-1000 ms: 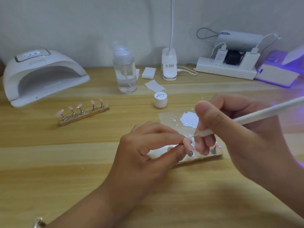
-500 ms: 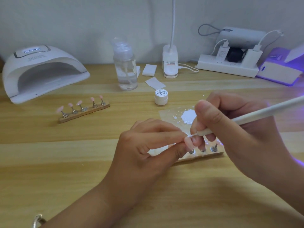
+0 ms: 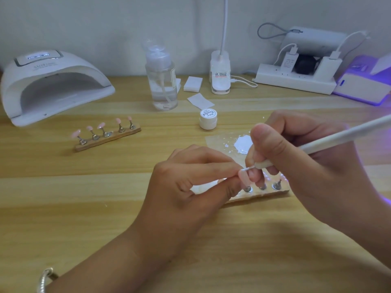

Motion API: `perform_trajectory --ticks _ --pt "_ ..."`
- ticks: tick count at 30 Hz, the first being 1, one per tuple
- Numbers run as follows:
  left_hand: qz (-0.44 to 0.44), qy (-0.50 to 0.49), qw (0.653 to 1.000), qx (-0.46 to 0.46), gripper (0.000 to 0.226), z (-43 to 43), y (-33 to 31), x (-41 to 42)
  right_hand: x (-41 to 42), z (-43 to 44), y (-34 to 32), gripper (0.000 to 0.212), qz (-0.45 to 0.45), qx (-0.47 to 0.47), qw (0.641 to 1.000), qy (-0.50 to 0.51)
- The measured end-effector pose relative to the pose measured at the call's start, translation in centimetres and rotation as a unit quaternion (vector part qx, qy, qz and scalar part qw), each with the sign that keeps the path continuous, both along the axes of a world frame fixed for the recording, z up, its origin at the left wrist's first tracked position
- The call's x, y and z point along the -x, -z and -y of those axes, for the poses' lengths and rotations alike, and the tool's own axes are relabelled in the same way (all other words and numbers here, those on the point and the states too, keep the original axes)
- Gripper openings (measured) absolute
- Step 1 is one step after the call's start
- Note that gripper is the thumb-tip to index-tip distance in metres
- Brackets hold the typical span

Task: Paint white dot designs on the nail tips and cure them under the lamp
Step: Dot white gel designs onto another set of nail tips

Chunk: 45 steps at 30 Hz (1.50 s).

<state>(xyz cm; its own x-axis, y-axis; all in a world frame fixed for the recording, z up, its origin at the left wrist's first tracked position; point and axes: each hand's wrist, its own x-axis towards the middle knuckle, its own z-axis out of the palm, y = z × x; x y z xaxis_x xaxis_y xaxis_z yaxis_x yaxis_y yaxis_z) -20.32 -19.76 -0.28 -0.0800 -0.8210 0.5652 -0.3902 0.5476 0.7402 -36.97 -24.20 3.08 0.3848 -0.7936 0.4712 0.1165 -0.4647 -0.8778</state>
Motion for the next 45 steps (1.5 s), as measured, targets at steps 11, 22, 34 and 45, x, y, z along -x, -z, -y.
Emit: perform_trajectory --ticks 11,22,34,45 --pt "0.000 0.004 1.000 -0.002 0.010 0.0 0.0 0.0 0.1 0.1 0.2 0.031 0.000 -0.013 1.000 -0.006" --pt "-0.003 0.001 1.000 -0.004 0.007 0.0 -0.1 0.0 0.3 0.3 0.0 0.031 0.004 -0.010 1.000 -0.005" --pt "-0.024 -0.005 0.999 -0.023 0.009 -0.1 -0.3 0.0 1.7 2.9 -2.2 0.034 0.001 0.020 0.992 0.127" --pt "-0.029 0.002 0.999 -0.015 0.010 -0.1 -0.3 -0.2 3.5 5.9 1.7 0.051 -0.244 0.006 0.953 0.179"
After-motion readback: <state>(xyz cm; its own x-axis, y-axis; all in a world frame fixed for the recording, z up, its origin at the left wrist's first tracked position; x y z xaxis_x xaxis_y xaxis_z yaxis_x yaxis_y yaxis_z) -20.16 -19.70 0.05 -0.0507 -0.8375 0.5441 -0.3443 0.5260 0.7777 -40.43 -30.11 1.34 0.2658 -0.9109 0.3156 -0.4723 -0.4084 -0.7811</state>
